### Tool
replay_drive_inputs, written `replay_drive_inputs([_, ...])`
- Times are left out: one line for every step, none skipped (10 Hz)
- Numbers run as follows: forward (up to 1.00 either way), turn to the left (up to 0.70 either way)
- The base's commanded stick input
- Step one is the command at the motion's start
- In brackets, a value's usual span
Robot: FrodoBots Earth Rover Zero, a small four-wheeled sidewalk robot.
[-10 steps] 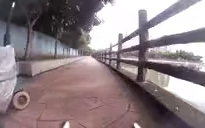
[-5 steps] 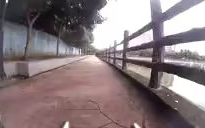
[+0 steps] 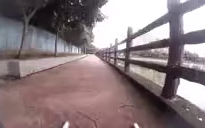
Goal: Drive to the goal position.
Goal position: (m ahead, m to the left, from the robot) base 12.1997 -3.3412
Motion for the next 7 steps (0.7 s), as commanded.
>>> replay_drive_inputs([0.70,-0.18])
replay_drive_inputs([0.70,-0.04])
replay_drive_inputs([0.70,0.00])
replay_drive_inputs([0.70,0.00])
replay_drive_inputs([0.70,0.00])
replay_drive_inputs([0.70,0.00])
replay_drive_inputs([0.70,0.00])
